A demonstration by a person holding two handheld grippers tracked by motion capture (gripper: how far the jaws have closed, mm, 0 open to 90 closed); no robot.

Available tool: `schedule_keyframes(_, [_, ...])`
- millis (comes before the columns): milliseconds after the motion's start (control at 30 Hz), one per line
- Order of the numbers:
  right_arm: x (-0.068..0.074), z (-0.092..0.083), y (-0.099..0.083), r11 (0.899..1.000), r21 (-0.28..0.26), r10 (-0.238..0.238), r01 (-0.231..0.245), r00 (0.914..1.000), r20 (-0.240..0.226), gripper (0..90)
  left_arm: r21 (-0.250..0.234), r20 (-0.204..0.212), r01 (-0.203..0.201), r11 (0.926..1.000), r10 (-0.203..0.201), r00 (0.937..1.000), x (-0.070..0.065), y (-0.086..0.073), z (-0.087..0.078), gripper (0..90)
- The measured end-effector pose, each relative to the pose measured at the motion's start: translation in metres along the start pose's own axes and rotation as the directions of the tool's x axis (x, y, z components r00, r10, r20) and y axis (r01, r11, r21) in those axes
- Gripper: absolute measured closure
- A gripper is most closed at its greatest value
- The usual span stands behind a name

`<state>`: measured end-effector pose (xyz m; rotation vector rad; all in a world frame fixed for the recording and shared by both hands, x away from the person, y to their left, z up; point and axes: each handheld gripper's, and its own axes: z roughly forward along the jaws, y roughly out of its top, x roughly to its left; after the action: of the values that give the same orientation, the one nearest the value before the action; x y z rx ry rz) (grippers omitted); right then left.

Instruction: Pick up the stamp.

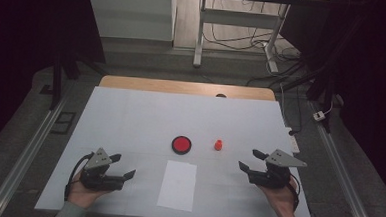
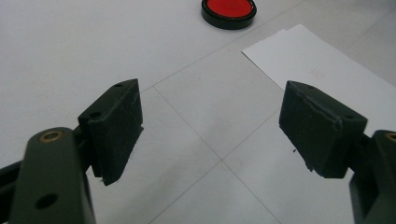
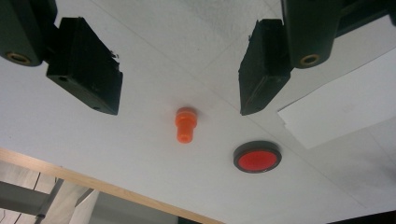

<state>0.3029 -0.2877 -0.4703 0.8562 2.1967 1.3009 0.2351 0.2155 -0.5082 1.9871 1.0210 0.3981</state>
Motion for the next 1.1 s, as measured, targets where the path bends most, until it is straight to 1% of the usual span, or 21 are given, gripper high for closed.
schedule_keyframes(67, [-0.001, 0.001, 0.001, 1.0, 0.001, 0.001, -0.001, 1.0, 0.003, 30.2, -0.001, -0.005, -0.003, 1.0, 0.003, 1.0, -0.001, 0.0, 0.0, 21.8])
schedule_keyframes(233, [-0.002, 0.006, 0.007, 1.0, 0.006, 0.018, -0.018, 0.9998, 0.001, 30.3, -0.004, 0.005, -0.005, 1.0, 0.005, 1.0, 0.0, 0.002, 0.0, 21.8])
schedule_keyframes(300, [-0.001, 0.009, 0.01, 1.0, 0.016, 0.013, -0.013, 0.9999, 0.0, 30.4, -0.002, 0.006, -0.006, 1.0, 0.006, 1.0, 0.0, 0.001, 0.001, 21.8])
schedule_keyframes(333, [0.0, 0.014, 0.014, 1.0, 0.015, 0.015, -0.015, 0.9998, -0.01, 30.4, -0.001, 0.003, -0.006, 1.0, 0.006, 1.0, -0.001, 0.001, 0.001, 21.8])
schedule_keyframes(433, [0.0, 0.018, 0.018, 1.0, 0.017, 0.01, -0.01, 0.9998, -0.018, 30.4, -0.002, 0.005, -0.008, 1.0, 0.008, 1.0, -0.001, 0.002, 0.001, 21.8])
schedule_keyframes(533, [0.002, 0.026, 0.028, 0.999, 0.033, 0.0, 0.001, 0.9998, -0.018, 30.3, -0.004, 0.007, -0.006, 1.0, 0.006, 1.0, 0.0, 0.001, 0.001, 21.8])
schedule_keyframes(700, [0.003, 0.035, 0.036, 0.999, 0.039, 0.0, 0.001, 0.9999, -0.016, 30.3, -0.001, 0.011, -0.004, 1.0, 0.004, 0.9999, 0.001, 0.001, 0.003, 21.9])
schedule_keyframes(800, [0.003, 0.04, 0.037, 0.999, 0.034, 0.008, -0.007, 0.9997, -0.021, 30.3, 0.002, 0.013, -0.009, 1.0, 0.009, 0.9999, 0.0, 0.002, 0.004, 21.8])
schedule_keyframes(867, [0.002, 0.045, 0.037, 0.999, 0.047, 0.014, -0.013, 0.9996, -0.026, 30.3, 0.004, 0.006, -0.006, 1.0, 0.006, 1.0, 0.0, 0.003, 0.005, 21.6])
schedule_keyframes(1033, [0.0, 0.054, 0.036, 0.998, 0.05, 0.034, -0.032, 0.999, -0.029, 30.4, 0.009, 0.006, -0.006, 0.9999, 0.006, 1.0, 0.0, 0.003, 0.007, 21.6])
schedule_keyframes(1100, [-0.001, 0.057, 0.036, 0.998, 0.06, 0.037, -0.035, 0.9988, -0.031, 30.4, 0.01, 0.006, -0.006, 0.9999, 0.006, 1.0, 0.001, 0.002, 0.007, 21.6])
